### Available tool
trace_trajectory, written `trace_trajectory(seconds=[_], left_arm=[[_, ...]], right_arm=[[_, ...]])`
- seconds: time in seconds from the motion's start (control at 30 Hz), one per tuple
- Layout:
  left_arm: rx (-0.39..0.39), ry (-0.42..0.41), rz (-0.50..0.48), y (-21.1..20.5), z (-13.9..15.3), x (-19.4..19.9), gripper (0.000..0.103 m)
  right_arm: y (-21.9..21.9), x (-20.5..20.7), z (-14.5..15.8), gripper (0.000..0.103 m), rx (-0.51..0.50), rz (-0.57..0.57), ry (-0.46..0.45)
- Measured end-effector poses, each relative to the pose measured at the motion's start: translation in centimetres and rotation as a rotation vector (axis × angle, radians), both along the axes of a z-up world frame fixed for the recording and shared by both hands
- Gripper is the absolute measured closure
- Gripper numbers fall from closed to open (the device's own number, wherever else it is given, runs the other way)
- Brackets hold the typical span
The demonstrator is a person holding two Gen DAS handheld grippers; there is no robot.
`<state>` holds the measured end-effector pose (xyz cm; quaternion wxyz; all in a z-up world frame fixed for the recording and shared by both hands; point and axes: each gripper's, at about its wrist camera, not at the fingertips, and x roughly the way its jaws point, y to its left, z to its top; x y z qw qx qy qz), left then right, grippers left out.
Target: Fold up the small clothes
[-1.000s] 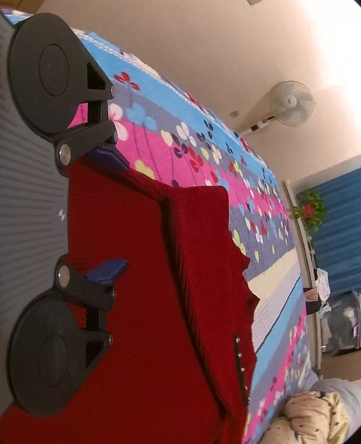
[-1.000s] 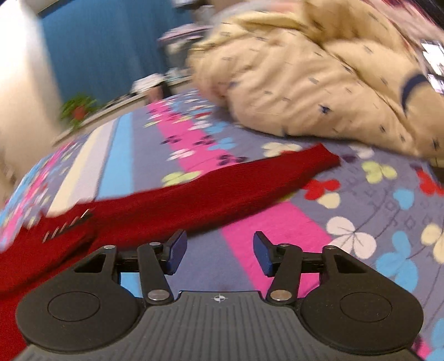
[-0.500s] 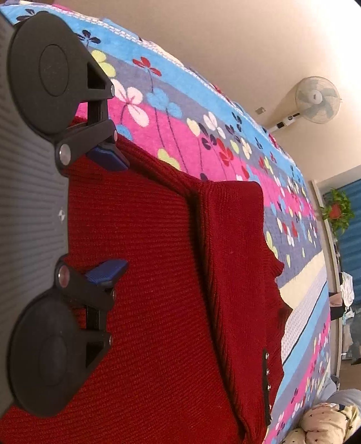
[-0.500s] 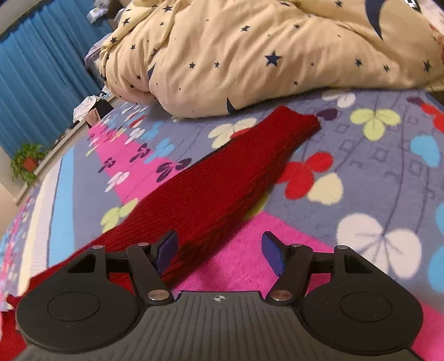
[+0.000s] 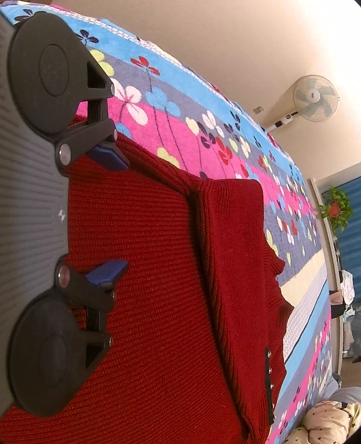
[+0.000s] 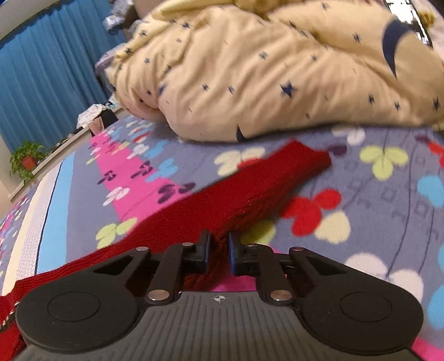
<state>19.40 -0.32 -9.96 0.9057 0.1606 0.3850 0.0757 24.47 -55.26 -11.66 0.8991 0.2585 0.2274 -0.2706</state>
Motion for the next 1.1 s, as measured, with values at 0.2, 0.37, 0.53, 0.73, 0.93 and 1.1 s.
trace_trajectory(seconds=[0.2,0.37,0.53,0.73,0.93,1.1], left_arm=[[-0.011,0.006,0.002,0.2,0.1,0.0,0.026],[-0.030,0.015,0.008,0.5,0.2,0.2,0.025],[-0.033,0.017,0.011,0.4,0.2,0.3,0.025],[-0.048,0.024,0.019,0.6,0.3,0.4,0.025],[-0.056,0.029,0.023,0.8,0.4,0.4,0.025],[-0.077,0.040,0.039,1.4,0.7,0.5,0.025]], right_arm=[[1.1,0.2,1.7,0.091,-0.066,0.028,-0.042],[1.0,0.5,1.3,0.091,-0.051,0.029,-0.024],[0.9,0.3,0.9,0.091,-0.028,0.020,-0.012],[1.3,0.5,0.9,0.091,-0.047,0.015,0.007],[2.7,0.6,1.8,0.091,-0.090,0.013,0.009],[4.3,0.5,3.1,0.091,-0.120,0.013,-0.007]])
